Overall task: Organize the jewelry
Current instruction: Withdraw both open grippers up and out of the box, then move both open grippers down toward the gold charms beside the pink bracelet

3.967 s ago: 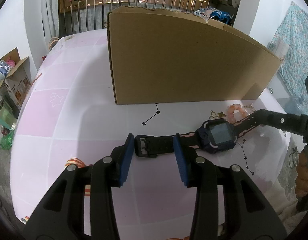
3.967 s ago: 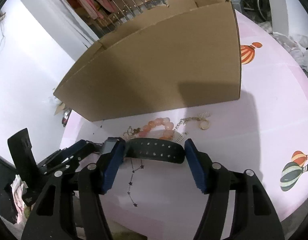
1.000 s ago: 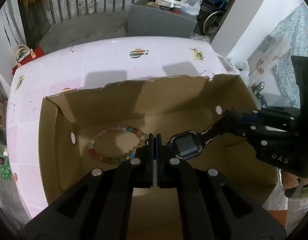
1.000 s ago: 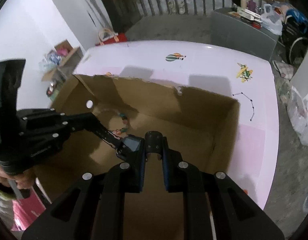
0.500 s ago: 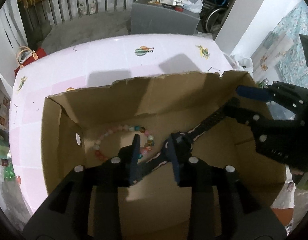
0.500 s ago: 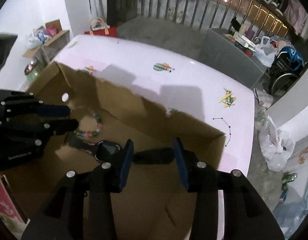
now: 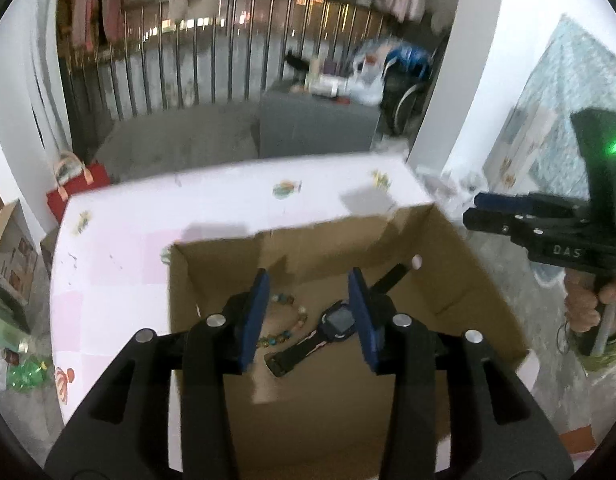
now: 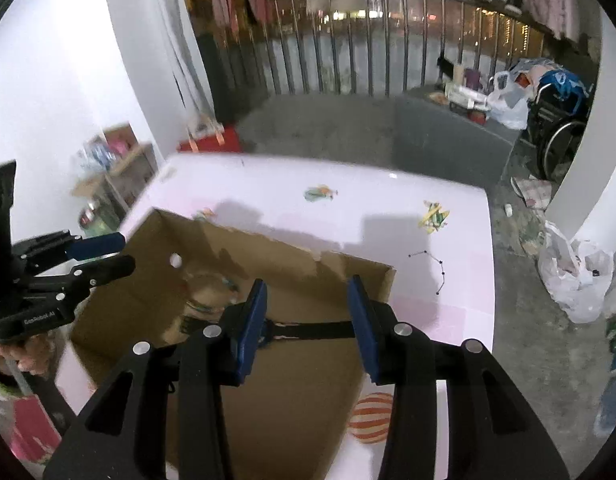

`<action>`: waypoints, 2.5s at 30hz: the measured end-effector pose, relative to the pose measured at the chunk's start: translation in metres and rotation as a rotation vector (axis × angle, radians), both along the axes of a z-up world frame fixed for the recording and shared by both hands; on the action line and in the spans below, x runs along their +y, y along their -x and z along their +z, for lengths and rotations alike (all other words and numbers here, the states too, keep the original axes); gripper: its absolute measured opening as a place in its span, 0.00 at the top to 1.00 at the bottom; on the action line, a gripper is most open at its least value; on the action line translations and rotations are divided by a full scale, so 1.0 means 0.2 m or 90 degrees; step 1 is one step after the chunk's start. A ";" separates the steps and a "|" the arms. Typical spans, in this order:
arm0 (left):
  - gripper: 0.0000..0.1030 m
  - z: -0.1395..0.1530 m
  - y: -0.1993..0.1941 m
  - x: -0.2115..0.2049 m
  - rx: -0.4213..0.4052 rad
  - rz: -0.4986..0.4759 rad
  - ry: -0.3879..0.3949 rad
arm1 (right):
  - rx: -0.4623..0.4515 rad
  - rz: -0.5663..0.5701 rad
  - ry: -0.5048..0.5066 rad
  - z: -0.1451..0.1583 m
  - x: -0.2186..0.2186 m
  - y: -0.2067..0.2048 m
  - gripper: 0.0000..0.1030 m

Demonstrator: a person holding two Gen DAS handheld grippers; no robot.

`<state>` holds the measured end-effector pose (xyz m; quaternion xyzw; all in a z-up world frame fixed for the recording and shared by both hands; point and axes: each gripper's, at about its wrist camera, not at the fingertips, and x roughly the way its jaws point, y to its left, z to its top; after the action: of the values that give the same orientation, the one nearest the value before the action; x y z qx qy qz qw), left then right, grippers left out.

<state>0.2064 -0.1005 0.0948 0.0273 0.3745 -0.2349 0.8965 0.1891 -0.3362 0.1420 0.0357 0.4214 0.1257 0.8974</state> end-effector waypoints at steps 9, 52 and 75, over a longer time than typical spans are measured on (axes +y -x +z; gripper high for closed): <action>0.40 0.14 0.48 0.18 -0.130 -0.037 0.060 | -0.090 -0.037 -0.043 0.05 -0.10 0.41 0.51; 0.33 -0.64 0.99 0.12 -0.129 -0.128 0.004 | -0.051 -0.023 -0.064 -0.58 0.01 1.04 0.54; 0.73 -0.87 0.79 -0.12 -0.055 -0.195 -0.093 | -0.037 -0.009 -0.084 -0.63 0.02 0.98 0.62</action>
<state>0.0493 -0.1247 -0.0792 0.1592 0.3431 -0.3397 0.8611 -0.0065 -0.3328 0.0152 0.0940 0.3860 0.1475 0.9058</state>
